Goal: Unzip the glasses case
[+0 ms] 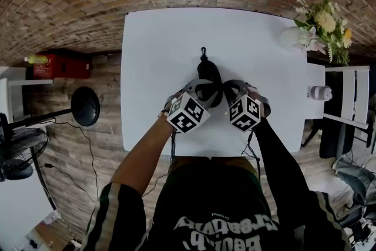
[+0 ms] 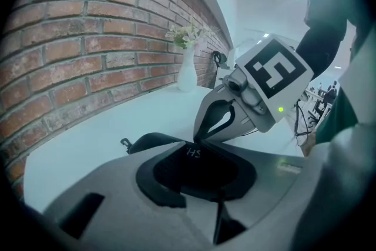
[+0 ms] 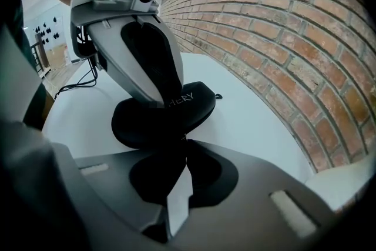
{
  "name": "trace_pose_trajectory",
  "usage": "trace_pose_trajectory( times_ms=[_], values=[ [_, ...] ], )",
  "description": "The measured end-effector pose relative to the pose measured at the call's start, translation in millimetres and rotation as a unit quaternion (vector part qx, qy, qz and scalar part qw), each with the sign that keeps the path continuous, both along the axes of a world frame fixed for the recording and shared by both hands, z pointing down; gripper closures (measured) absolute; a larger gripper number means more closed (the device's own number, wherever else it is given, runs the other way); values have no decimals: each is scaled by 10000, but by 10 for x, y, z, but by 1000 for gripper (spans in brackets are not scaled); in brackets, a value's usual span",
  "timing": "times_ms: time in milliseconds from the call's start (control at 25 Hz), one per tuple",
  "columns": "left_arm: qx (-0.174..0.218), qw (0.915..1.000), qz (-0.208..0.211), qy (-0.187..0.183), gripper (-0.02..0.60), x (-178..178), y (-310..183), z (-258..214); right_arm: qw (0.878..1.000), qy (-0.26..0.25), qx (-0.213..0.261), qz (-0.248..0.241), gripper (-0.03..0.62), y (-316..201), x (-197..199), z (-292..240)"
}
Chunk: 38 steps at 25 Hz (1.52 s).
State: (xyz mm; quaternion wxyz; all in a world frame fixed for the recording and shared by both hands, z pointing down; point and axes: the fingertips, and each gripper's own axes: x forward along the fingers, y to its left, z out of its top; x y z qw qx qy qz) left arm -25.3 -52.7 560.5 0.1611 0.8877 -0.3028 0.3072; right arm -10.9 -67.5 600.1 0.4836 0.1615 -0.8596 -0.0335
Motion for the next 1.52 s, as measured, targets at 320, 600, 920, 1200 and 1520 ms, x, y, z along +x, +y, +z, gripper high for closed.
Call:
trace_pose_trajectory(
  times_ms=[320,600,920,1200,1520],
  values=[
    [1,10000,-39,71,499,1,1,-7,10000,38,27,-31,579,-142,-45,19],
    [321,9993,-75,-192,495,-39,35,-124,9997,-86,-138,202,580,-140,-34,-38],
    [442,9986,-71,-292,394,128,239,-165,9870,-528,-772,1305,580,-45,95,-41],
    [382,9980,-10,-507,374,6,288,-46,9827,-628,-866,1514,580,141,167,-55],
    [284,9976,-353,-516,390,-285,214,-48,9828,-610,-927,1475,580,471,133,-87]
  ],
)
